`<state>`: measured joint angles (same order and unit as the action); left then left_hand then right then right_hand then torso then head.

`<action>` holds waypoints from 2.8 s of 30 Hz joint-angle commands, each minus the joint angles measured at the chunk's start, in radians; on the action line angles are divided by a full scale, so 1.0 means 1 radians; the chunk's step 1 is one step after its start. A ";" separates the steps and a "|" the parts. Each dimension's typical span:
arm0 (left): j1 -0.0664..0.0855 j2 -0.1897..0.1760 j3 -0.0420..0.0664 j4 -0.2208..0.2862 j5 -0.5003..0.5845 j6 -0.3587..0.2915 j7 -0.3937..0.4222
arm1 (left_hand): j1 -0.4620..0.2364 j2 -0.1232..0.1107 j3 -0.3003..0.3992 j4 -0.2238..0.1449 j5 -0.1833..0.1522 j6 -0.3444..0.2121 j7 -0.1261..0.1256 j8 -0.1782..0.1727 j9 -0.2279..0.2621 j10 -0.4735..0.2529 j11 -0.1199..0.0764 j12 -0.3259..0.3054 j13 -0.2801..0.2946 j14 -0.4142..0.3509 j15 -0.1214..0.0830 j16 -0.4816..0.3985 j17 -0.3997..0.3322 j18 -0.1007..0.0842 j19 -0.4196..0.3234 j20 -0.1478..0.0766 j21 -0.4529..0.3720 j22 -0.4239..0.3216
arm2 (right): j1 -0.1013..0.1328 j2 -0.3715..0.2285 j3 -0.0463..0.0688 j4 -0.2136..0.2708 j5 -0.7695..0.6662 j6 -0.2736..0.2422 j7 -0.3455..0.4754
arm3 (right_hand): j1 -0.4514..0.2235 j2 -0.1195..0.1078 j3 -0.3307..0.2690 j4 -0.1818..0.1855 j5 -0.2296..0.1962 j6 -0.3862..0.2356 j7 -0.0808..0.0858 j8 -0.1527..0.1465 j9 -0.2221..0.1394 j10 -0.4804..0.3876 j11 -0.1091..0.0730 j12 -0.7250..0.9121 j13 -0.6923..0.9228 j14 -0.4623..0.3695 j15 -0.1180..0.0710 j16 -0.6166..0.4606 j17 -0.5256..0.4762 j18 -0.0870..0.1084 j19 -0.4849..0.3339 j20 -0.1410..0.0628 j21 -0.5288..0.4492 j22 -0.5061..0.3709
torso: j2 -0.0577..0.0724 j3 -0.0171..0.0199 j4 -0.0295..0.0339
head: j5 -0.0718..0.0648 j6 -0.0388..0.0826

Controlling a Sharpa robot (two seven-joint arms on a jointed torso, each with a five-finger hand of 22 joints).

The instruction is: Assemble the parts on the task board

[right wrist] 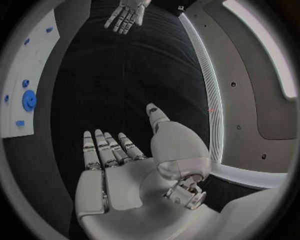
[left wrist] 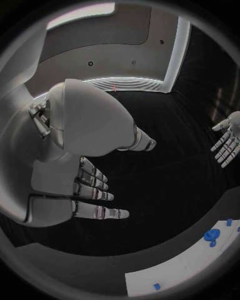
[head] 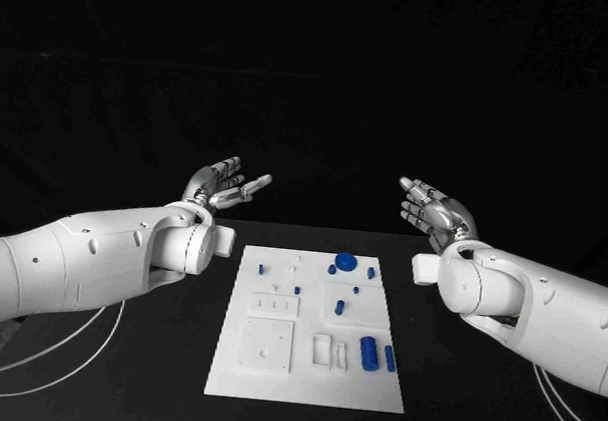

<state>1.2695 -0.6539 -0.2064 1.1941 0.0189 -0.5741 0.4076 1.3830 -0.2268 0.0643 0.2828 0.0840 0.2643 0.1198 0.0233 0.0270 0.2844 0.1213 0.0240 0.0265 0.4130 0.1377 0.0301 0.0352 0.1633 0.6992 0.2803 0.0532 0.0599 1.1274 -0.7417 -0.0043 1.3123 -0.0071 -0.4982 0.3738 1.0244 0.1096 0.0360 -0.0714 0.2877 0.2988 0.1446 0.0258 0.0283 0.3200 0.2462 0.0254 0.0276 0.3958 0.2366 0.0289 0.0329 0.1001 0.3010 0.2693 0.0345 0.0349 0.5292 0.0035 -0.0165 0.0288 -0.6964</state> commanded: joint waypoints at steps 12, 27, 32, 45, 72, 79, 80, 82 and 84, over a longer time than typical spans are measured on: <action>0.040 0.026 -0.031 -0.070 0.015 0.160 -0.070 | -0.008 0.105 0.037 -0.108 -0.004 0.188 0.044 0.012 0.011 0.234 0.040 0.016 0.015 0.299 0.018 0.020 0.014 0.056 0.156 0.005 0.023 0.010 | 0.045 0.023 -0.001 -0.150 -0.046 0.406 -0.186 | 0.215 -0.037 0.045 -0.180 0.050 0.469 0.034 0.027 0.024 0.537 -0.054 0.025 0.026 0.586 -0.048 0.029 0.028 0.009 0.413 -0.066 0.094 0.028 | -0.001 -0.0001 -0.0008 | 0.000 -0.001; 0.052 -0.062 -0.029 0.023 -0.034 0.241 -0.065 | 0.014 0.248 0.053 -0.337 0.103 0.808 0.006 0.041 0.074 0.919 -0.025 0.034 0.033 0.825 -0.058 0.080 0.067 -0.068 0.407 -0.213 0.193 0.074 | 0.042 0.082 0.001 -0.238 -1.006 0.181 -0.201 | 0.181 -0.139 0.290 -0.213 0.100 0.821 -0.019 0.039 0.040 0.848 -0.153 0.033 0.030 1.093 -0.227 0.089 0.085 0.005 0.898 -0.258 0.265 0.075 | 0.026 -0.0051 -0.0021 | 0.045 -0.019; 0.066 -0.085 -0.027 0.064 -0.049 0.250 -0.066 | 0.014 0.233 0.046 -0.364 0.077 0.800 0.010 0.039 0.071 0.917 -0.024 0.035 0.033 0.849 -0.072 0.099 0.083 -0.089 0.395 -0.238 0.252 0.116 | 0.052 0.096 0.003 -0.239 -1.149 0.206 -0.210 | 0.211 -0.142 0.224 -0.212 0.068 0.830 -0.027 0.038 0.039 0.867 -0.167 0.032 0.030 1.106 -0.255 0.319 0.239 0.027 1.008 -0.293 0.364 0.128 | 0.044 -0.0040 0.0020 | 0.041 -0.007; 0.098 -0.141 -0.024 0.199 -0.071 0.258 -0.060 | -0.008 0.227 0.012 -0.389 0.041 0.778 0.015 0.040 0.063 0.911 -0.021 0.034 0.034 0.838 -0.069 0.109 0.099 -0.089 0.340 -0.232 0.318 0.166 | 0.063 0.134 0.004 -0.263 -1.429 0.201 -0.264 | 0.217 -0.165 0.243 -0.214 0.032 0.809 -0.027 0.037 0.038 0.832 -0.162 0.032 0.030 1.073 -0.251 0.767 0.504 0.081 1.050 -0.286 0.572 0.305 | 0.103 -0.0024 0.0366 | 0.022 0.044; 0.120 -0.172 -0.004 0.303 -0.088 0.263 -0.053 | -0.013 0.226 -0.034 -0.408 0.040 0.740 0.028 0.039 0.063 0.849 -0.001 0.034 0.034 0.828 -0.058 0.104 0.096 -0.084 0.335 -0.221 0.310 0.152 | 0.064 0.188 0.004 -0.281 -1.673 0.227 -0.357 | 0.259 -0.174 0.150 -0.213 0.021 0.764 -0.027 0.036 0.035 0.740 -0.141 0.032 0.030 1.044 -0.233 0.880 0.452 0.069 1.090 -0.286 0.582 0.419 | 0.174 -0.0008 0.0625 | 0.003 0.071; 0.121 -0.175 -0.001 0.319 -0.092 0.263 -0.054 | -0.011 0.226 -0.040 -0.408 0.040 0.734 0.030 0.039 0.064 0.837 0.003 0.034 0.034 0.826 -0.056 0.102 0.095 -0.083 0.334 -0.218 0.307 0.149 | 0.064 0.197 0.004 -0.285 -1.714 0.233 -0.374 | 0.262 -0.172 0.139 -0.212 0.019 0.761 -0.030 0.036 0.034 0.737 -0.140 0.032 0.030 1.044 -0.232 0.883 0.449 0.069 1.094 -0.284 0.572 0.426 | 0.192 -0.0005 0.0677 | -0.002 0.076; 0.121 -0.176 -0.001 0.321 -0.093 0.262 -0.055 | -0.012 0.225 -0.041 -0.408 0.039 0.734 0.030 0.040 0.064 0.836 0.004 0.034 0.034 0.825 -0.056 0.102 0.095 -0.083 0.335 -0.218 0.307 0.148 | 0.064 0.198 0.004 -0.286 -1.721 0.234 -0.375 | 0.264 -0.171 0.140 -0.213 0.018 0.761 -0.031 0.036 0.034 0.741 -0.141 0.032 0.030 1.044 -0.232 0.883 0.448 0.068 1.094 -0.284 0.571 0.428 | 0.194 -0.0008 0.0682 | -0.002 0.078; 0.122 -0.177 0.000 0.326 -0.093 0.259 -0.056 | -0.012 0.226 -0.042 -0.407 0.039 0.735 0.030 0.040 0.065 0.835 0.004 0.034 0.035 0.826 -0.056 0.102 0.095 -0.082 0.335 -0.218 0.306 0.147 | 0.064 0.201 0.004 -0.287 -1.736 0.236 -0.377 | 0.256 -0.168 0.149 -0.214 0.019 0.763 -0.035 0.036 0.034 0.768 -0.147 0.032 0.030 1.046 -0.235 0.887 0.449 0.068 1.099 -0.287 0.570 0.431 | 0.198 -0.0012 0.0684 | -0.002 0.080; 0.122 -0.177 0.000 0.330 -0.094 0.258 -0.058 | -0.013 0.225 -0.043 -0.406 0.039 0.733 0.031 0.039 0.065 0.833 0.004 0.034 0.035 0.825 -0.055 0.102 0.095 -0.082 0.335 -0.217 0.305 0.146 | 0.064 0.204 0.004 -0.289 -1.747 0.238 -0.378 | 0.252 -0.172 0.165 -0.214 0.019 0.763 -0.035 0.036 0.034 0.769 -0.148 0.032 0.030 1.044 -0.235 0.891 0.450 0.066 1.102 -0.287 0.567 0.437 | 0.201 -0.0017 0.0687 | -0.001 0.083</action>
<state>1.3888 -0.8311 -0.2071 1.5187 -0.0657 -0.3276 0.3409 1.3748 -0.0039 0.0257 -0.1231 0.1267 1.0037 0.1481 0.0659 0.0909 1.1237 0.1250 0.0618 0.0593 1.2414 0.0805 0.1346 0.1309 0.0854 1.0325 0.0570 0.3622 0.2073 1.1910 -0.5397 -0.0010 1.0254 -1.6950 -0.2771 0.0136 1.2809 -0.0593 0.1951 -0.2845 0.3099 1.0659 0.1134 0.0601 0.0639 1.0850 0.0982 0.0563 0.0581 1.4431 0.0019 0.9175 0.4817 0.1617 1.3970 -0.0193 0.6075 0.4703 0.7211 0.0024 0.0506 0.0271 -0.6175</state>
